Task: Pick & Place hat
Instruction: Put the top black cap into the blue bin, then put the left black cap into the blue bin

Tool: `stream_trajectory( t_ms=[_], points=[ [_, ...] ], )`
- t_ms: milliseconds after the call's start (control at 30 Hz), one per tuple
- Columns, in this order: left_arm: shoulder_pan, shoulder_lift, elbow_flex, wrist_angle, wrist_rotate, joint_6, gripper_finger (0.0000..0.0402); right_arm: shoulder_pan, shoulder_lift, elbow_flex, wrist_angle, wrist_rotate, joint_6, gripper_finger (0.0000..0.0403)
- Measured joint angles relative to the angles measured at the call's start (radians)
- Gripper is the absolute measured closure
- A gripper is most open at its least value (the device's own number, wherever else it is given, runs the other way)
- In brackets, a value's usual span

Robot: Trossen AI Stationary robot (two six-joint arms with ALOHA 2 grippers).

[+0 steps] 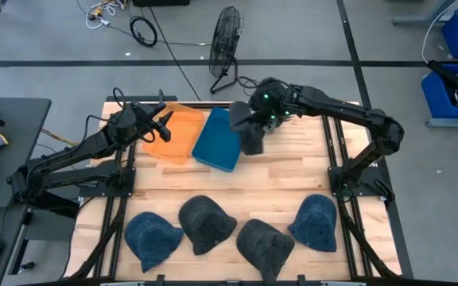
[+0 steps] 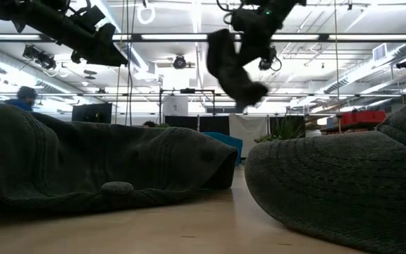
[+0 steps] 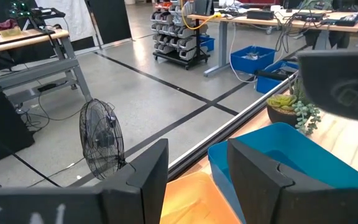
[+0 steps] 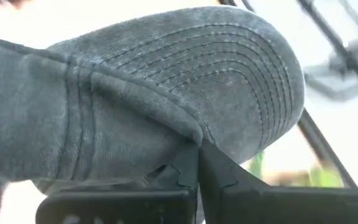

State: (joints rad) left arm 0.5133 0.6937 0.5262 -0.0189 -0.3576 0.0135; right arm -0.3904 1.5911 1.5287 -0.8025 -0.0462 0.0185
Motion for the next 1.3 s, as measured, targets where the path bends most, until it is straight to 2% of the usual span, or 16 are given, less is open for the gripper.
stream_trajectory(
  t_ms=[167,267,467,700,800,1000,1300],
  points=[
    [0.0,0.0,0.0,0.0,0.0,0.0,0.0232,0.001,0.093,-0.006,0.219,0.01,-0.032,0.0401],
    [0.0,0.0,0.0,0.0,0.0,0.0,0.0232,0.0,0.167,-0.006,0.292,0.011,-0.006,0.0401],
    [0.0,0.0,0.0,0.0,0.0,0.0,0.0232,0.0,0.283,-0.008,0.282,0.016,0.027,0.0401],
    [0.0,0.0,0.0,0.0,0.0,0.0,0.0232,-0.001,0.333,-0.008,0.215,0.191,0.026,0.04],
    [0.0,0.0,0.0,0.0,0.0,0.0,0.0232,-0.008,0.334,-0.008,0.208,0.196,0.026,0.0393],
    [0.0,0.0,0.0,0.0,0.0,-0.001,0.0232,-0.011,0.334,-0.008,0.224,0.193,-0.001,0.036],
    [0.0,0.0,0.0,0.0,0.0,-0.001,0.0232,-0.01,0.324,-0.005,0.212,0.188,-0.061,0.0274]
  ],
)
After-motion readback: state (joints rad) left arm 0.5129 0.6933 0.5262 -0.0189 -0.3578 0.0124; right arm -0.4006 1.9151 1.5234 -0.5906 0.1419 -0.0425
